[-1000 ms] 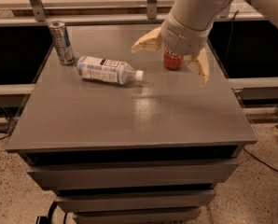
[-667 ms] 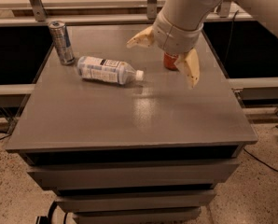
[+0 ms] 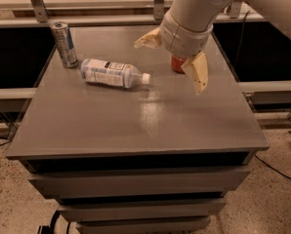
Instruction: Place blue plastic bottle upright
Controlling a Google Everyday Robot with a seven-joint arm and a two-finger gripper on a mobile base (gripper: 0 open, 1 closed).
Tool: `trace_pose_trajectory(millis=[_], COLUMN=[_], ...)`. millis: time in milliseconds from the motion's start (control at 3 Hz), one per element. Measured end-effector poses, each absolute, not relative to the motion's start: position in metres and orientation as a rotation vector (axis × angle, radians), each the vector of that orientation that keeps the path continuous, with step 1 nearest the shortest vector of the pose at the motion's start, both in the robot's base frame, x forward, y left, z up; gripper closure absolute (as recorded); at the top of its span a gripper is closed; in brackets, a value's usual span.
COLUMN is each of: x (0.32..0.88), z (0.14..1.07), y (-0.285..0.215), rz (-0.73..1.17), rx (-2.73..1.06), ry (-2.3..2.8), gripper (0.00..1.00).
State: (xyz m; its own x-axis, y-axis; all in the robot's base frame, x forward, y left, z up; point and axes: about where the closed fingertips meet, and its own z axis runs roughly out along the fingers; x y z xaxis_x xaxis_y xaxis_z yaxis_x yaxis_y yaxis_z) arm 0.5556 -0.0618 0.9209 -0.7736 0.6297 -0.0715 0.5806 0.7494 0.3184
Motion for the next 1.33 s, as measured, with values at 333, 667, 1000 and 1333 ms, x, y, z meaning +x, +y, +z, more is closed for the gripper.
trace_pose_trajectory(millis=[333,667,1000,1333], x=[0.558,0.569,0.581,0.588], z=[0.921,0.918,0.911,0.903], y=[-0.036,0.003,0.037,0.052], rz=[0.464,0.515,0.547,0.598], rx=[0.948,0.973,0.996,1.031], ry=[2.776,2.787,2.827,2.839], gripper=[0.0,0.0,0.0,0.0])
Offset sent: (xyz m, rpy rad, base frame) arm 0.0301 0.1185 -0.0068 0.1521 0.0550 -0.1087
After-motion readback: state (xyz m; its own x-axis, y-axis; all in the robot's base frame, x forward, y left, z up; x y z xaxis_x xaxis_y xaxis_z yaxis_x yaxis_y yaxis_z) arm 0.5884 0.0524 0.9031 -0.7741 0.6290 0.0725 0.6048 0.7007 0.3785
